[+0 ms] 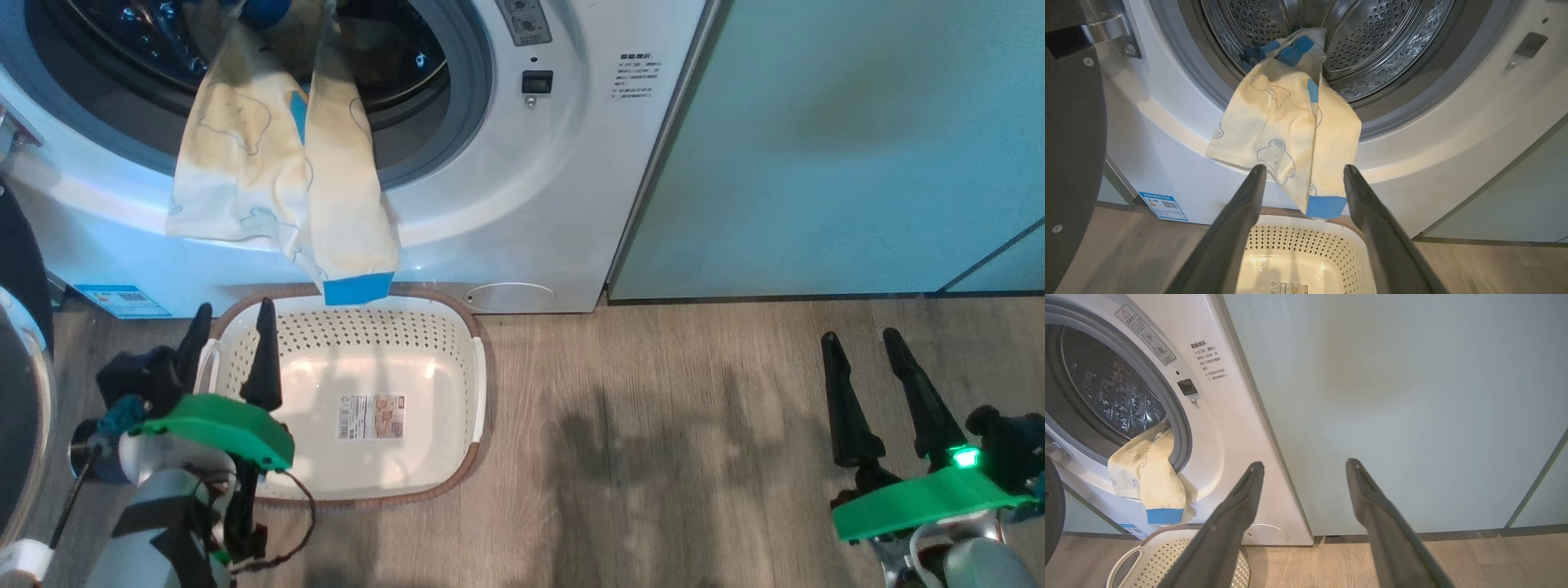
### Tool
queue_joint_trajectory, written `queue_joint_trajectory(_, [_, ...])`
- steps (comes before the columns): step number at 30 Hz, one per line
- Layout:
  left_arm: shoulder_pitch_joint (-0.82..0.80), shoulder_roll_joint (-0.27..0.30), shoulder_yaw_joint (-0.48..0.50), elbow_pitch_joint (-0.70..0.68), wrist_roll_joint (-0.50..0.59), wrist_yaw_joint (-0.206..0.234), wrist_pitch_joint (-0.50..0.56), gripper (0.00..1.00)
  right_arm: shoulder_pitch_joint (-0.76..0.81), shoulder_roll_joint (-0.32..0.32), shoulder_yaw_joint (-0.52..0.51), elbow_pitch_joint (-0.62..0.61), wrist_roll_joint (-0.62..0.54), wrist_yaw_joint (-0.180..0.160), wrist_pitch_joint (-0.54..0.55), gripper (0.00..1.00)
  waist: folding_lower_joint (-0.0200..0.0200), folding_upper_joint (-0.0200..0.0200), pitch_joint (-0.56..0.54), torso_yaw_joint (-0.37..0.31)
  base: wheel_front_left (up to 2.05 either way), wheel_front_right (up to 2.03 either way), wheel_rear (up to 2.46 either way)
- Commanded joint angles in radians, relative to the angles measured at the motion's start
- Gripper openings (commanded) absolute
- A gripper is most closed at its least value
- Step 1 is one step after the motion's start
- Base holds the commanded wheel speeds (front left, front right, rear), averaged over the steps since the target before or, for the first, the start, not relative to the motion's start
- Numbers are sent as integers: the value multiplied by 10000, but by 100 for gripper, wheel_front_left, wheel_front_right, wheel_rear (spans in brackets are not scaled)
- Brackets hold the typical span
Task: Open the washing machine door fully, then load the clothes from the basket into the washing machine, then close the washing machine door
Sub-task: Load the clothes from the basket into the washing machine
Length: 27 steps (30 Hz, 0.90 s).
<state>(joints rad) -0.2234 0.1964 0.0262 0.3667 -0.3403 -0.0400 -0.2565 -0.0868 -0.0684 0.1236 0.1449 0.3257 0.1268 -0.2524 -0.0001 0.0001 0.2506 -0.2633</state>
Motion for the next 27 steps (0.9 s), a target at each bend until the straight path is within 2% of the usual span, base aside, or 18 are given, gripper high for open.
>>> queue_joint_trajectory(1, [-87, 152, 379, -337, 138, 67, -53, 100, -66, -195, 146, -310, 54, 39, -94, 100, 1, -1, 6, 8, 0, 0, 0])
queue_joint_trajectory(18, [-147, -91, 739, -358, 378, -148, 14, 100, -106, -172, 127, -318, 67, 39, -94, 100, 1, -1, 132, -37, 0, 0, 0])
queue_joint_trajectory(22, [-859, 98, 617, -68, 111, -337, 789, 100, -206, -146, 144, -358, 66, 39, -94, 100, 1, -1, 377, -51, 0, 0, 0])
queue_joint_trajectory(27, [-2192, 592, 256, 297, -24, -515, 2495, 100, -424, -111, 251, -393, 68, 39, -94, 100, 1, -1, 780, -175, 0, 0, 0])
